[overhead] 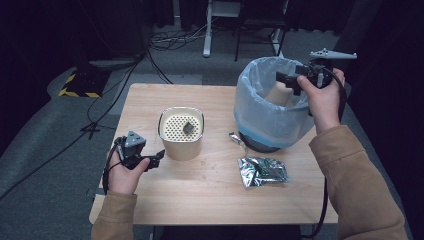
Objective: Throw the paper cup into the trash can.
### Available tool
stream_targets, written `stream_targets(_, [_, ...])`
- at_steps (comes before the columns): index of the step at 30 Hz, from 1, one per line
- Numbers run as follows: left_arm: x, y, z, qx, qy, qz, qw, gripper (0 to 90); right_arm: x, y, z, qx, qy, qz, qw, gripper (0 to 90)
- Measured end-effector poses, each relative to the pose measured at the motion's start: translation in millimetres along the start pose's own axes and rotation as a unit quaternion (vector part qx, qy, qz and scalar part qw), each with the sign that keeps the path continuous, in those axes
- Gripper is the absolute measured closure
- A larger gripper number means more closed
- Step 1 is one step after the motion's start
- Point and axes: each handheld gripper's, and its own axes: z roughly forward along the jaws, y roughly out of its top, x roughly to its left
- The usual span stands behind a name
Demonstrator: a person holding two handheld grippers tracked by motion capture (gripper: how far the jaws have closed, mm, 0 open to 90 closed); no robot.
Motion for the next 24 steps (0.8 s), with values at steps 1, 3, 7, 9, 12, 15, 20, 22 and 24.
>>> stream_targets(1, [0.2, -0.2, -0.3, 0.000, 0.001, -0.001, 1.0000, 21.5, 0.0, 0.0, 0.0, 0.000, 0.000, 0.000, 1.0000, 17.5])
stream_targets(3, [0.2, -0.4, -0.7, 0.000, 0.001, -0.001, 1.0000, 21.5, -1.1, -0.4, -3.8, -0.004, -0.001, -0.003, 1.0000, 18.5])
stream_targets(7, [-0.6, -0.5, 0.1, 0.002, 0.000, 0.003, 1.0000, 21.5, 3.5, -3.0, -17.2, -0.009, 0.006, -0.023, 0.9997, 20.2])
stream_targets(9, [-1.2, -0.7, 0.6, 0.005, -0.001, 0.005, 1.0000, 21.5, 7.9, -5.6, -26.2, -0.008, 0.008, -0.035, 0.9993, 20.6])
stream_targets(12, [-2.8, -0.9, 0.5, 0.006, -0.001, 0.005, 1.0000, 21.5, 13.3, -10.3, -42.3, -0.011, 0.017, -0.046, 0.9987, 20.8])
stream_targets(15, [-3.9, -1.0, -0.9, 0.005, -0.001, 0.007, 1.0000, 21.5, 17.1, -16.9, -59.2, -0.014, 0.025, -0.051, 0.9983, 20.9])
stream_targets(20, [-5.8, -2.1, -2.1, 0.007, -0.003, 0.008, 0.9999, 21.5, 21.1, -35.5, -81.1, 0.002, 0.037, -0.052, 0.9980, 21.4])
stream_targets(22, [-7.5, -3.4, -2.7, 0.007, -0.002, 0.008, 0.9999, 21.5, 20.5, -46.6, -88.3, 0.009, 0.046, -0.043, 0.9980, 23.1])
stream_targets(24, [-7.7, -3.8, -3.2, 0.009, -0.001, 0.009, 0.9999, 21.5, 20.4, -50.6, -90.5, 0.014, 0.047, -0.041, 0.9979, 23.3])
